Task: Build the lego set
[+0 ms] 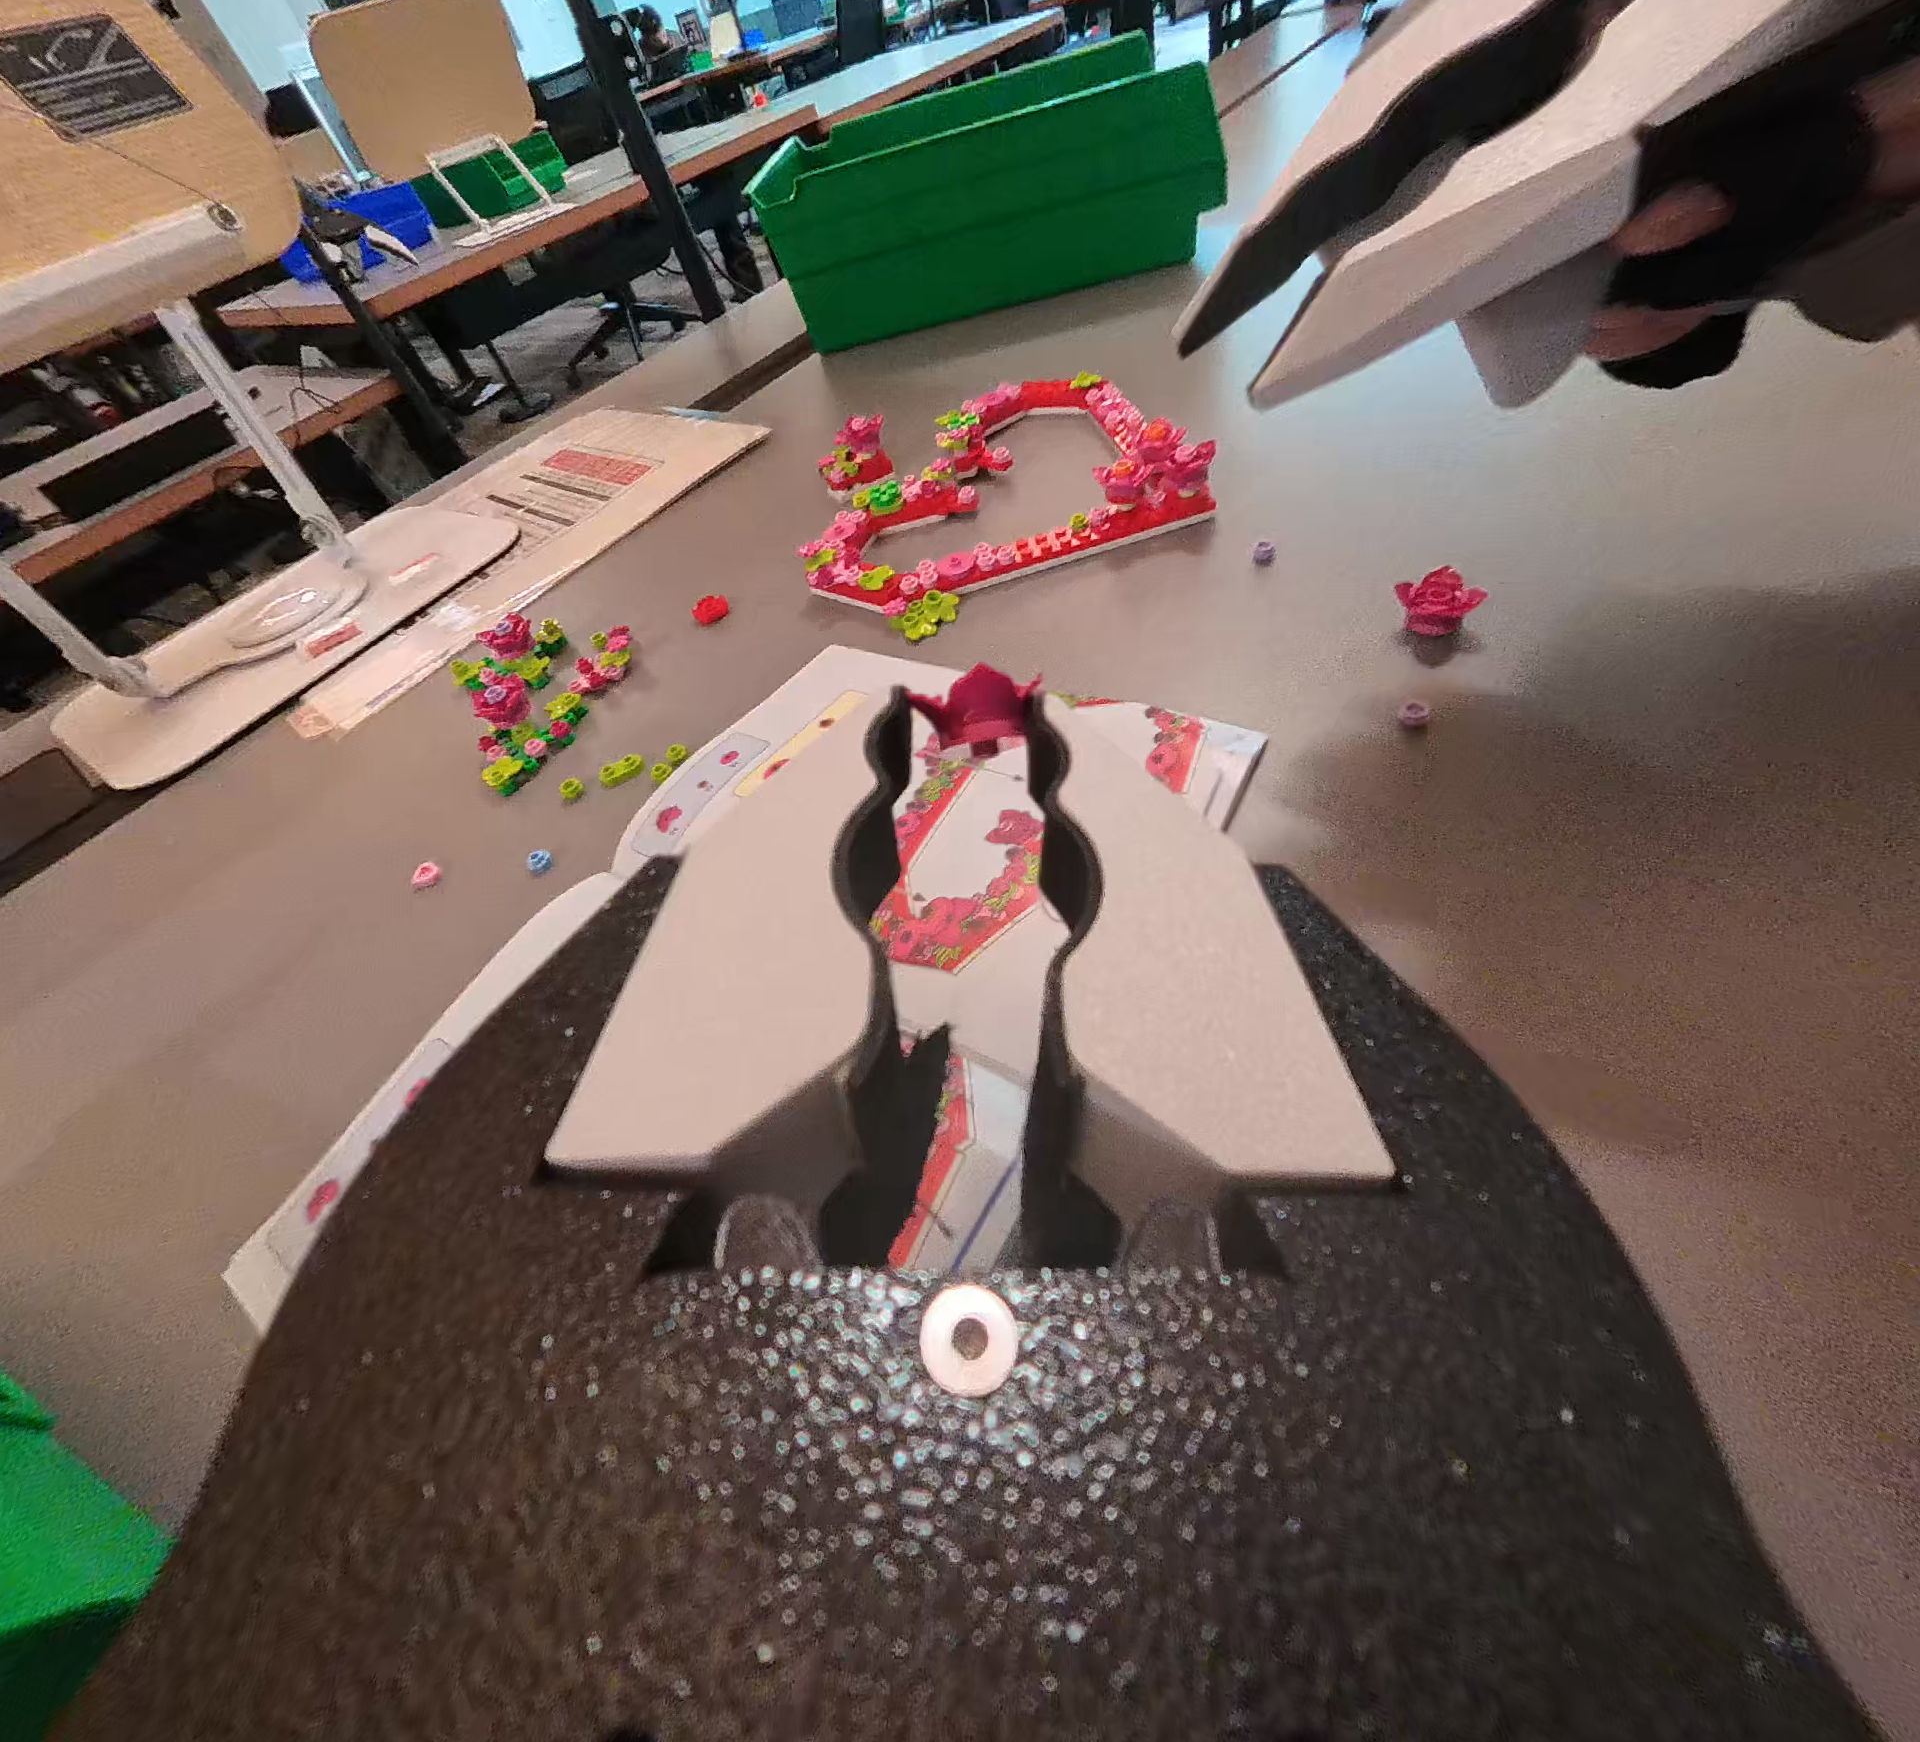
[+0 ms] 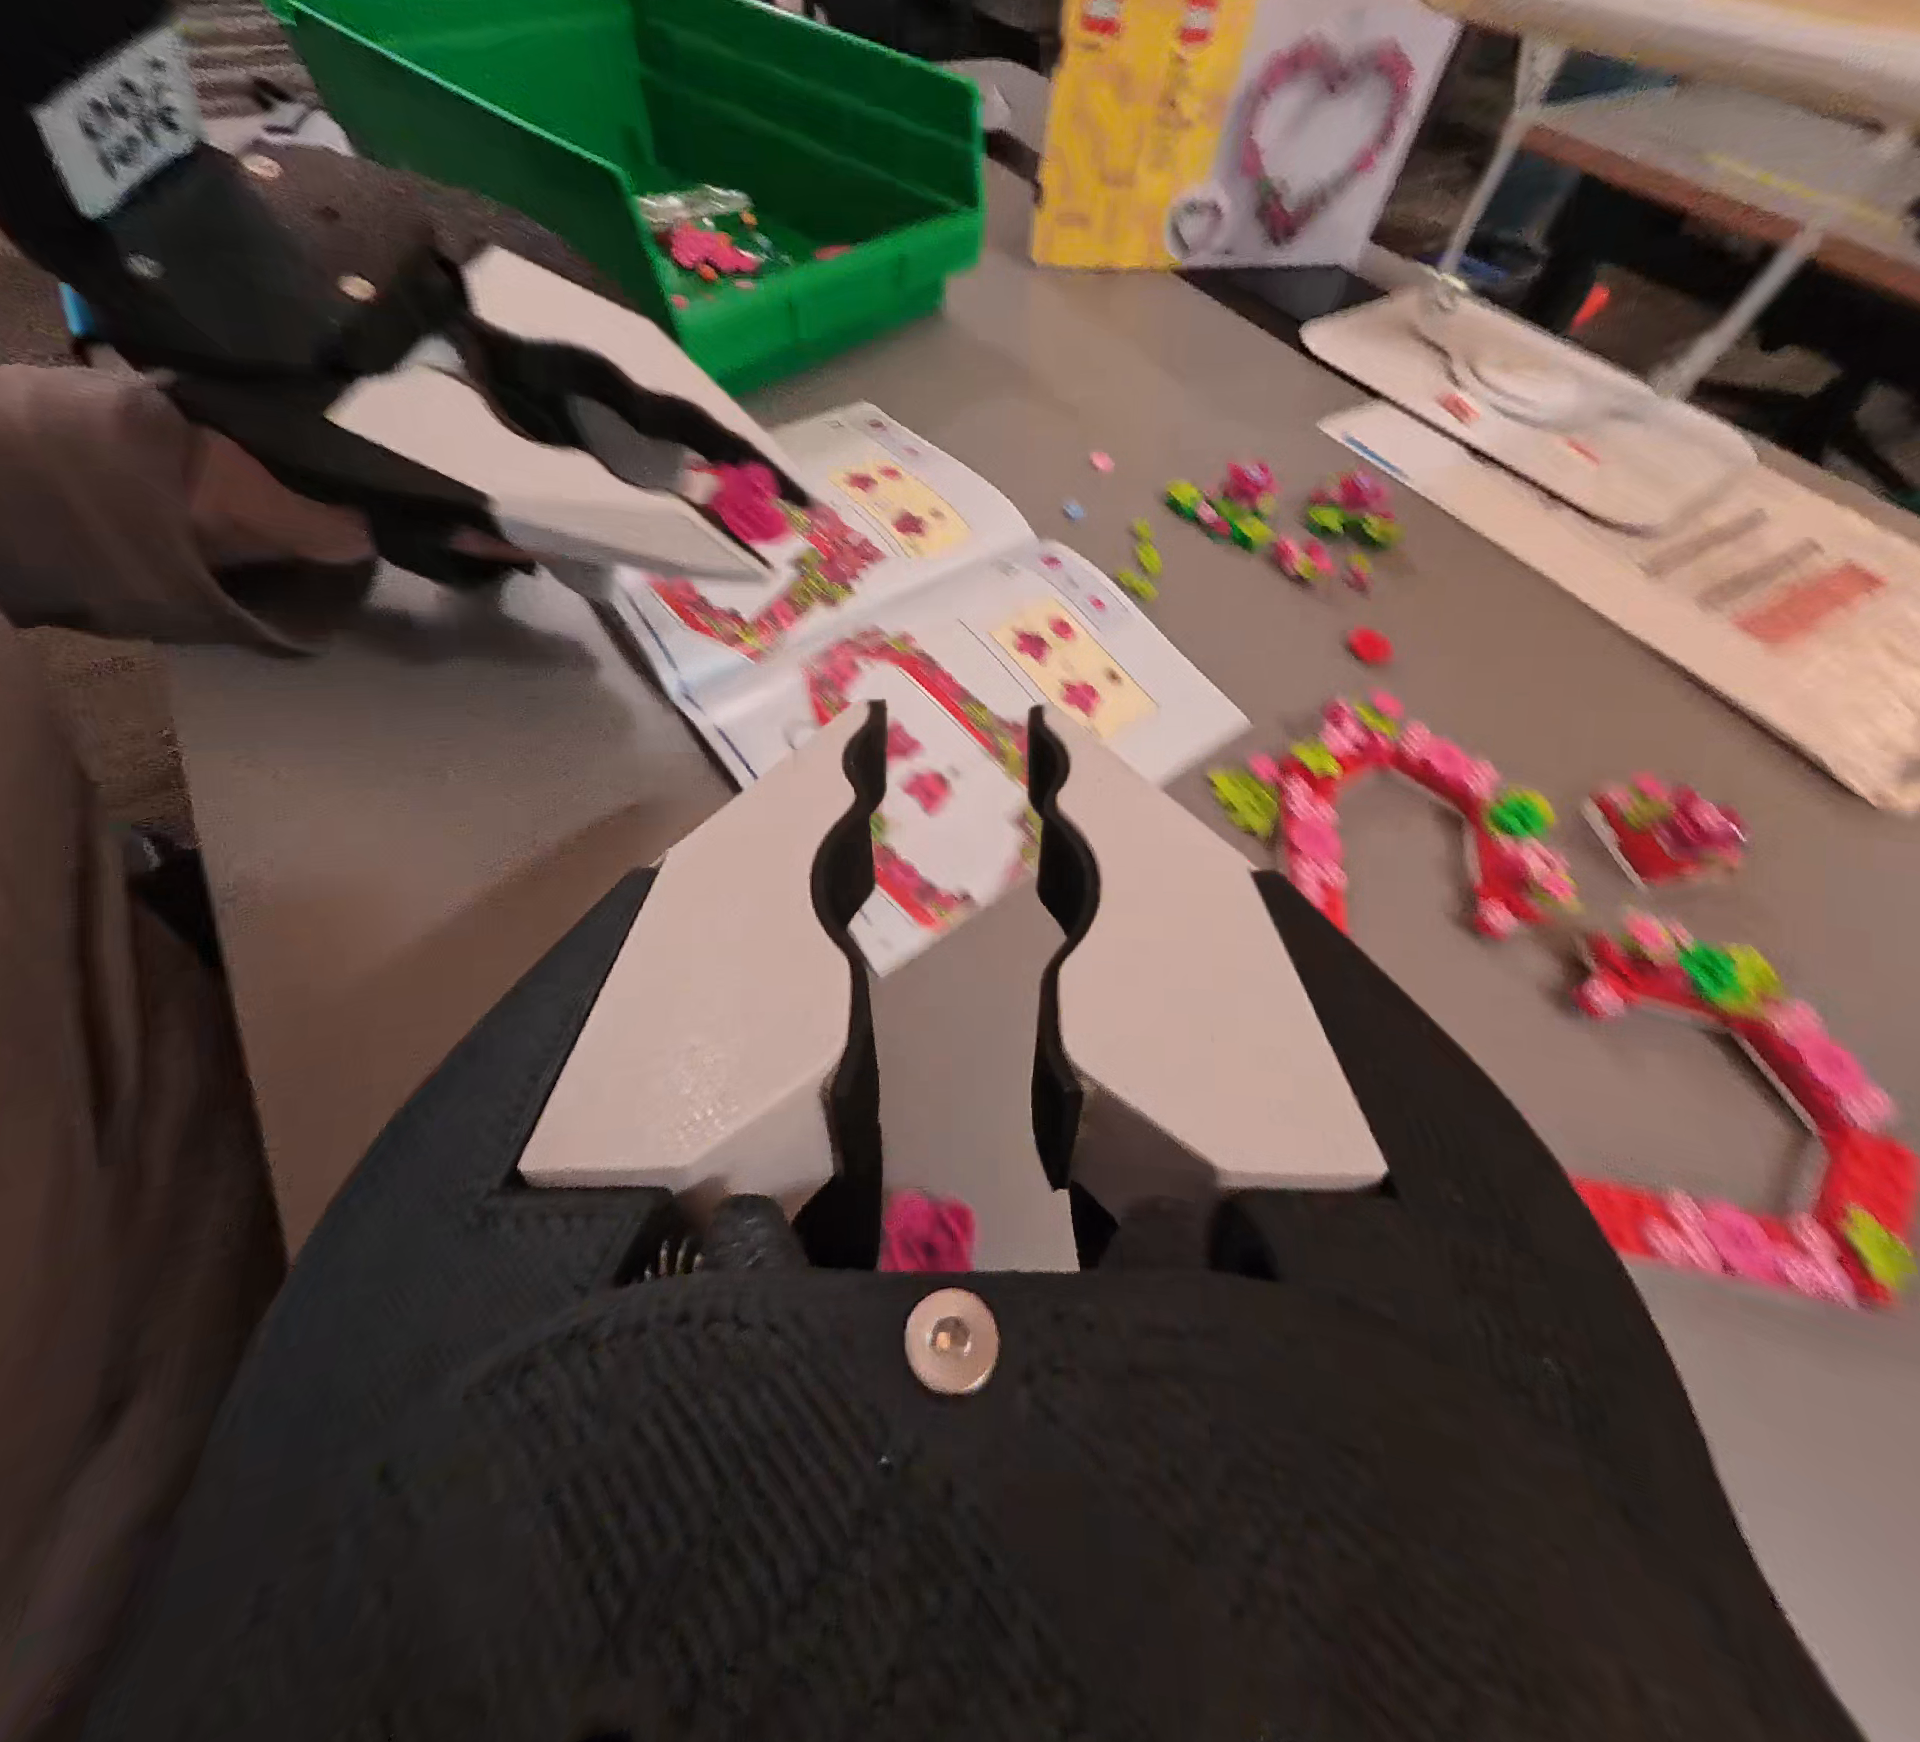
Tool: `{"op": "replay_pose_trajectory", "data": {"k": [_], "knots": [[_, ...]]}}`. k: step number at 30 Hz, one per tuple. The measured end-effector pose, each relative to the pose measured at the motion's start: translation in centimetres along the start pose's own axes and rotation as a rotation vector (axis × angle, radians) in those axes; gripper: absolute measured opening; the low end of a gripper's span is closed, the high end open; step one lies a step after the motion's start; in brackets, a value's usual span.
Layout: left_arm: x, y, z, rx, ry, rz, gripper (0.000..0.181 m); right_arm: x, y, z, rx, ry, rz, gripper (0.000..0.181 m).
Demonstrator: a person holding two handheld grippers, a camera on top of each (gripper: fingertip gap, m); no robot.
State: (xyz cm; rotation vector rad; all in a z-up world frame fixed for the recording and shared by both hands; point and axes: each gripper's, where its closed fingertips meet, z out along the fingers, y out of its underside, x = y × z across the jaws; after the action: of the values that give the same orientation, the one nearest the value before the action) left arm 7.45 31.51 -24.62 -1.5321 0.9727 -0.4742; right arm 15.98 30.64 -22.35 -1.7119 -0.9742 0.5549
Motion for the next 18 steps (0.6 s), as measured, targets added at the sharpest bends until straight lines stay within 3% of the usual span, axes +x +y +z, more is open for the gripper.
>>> {"op": "replay_pose_trajectory", "data": {"k": [6, 11, 18], "knots": [[0.0, 1.0, 0.1, -0.081, -0.048, 0.129, 0.019, -6.5, -2.0, 5.0, -0.027, -0.139, -0.089, 0.01], [-0.3, 1.9, 0.0, -0.137, -0.082, 0.232, 0.02, -7.0, -2.1, 6.9, -0.043, -0.172, -0.018, 0.019], [0.0, 1.8, 0.0, -0.149, -0.094, 0.304, 0.02, -6.9, -1.2, 8.4, -0.128, -0.114, -0.119, 0.018]]}}
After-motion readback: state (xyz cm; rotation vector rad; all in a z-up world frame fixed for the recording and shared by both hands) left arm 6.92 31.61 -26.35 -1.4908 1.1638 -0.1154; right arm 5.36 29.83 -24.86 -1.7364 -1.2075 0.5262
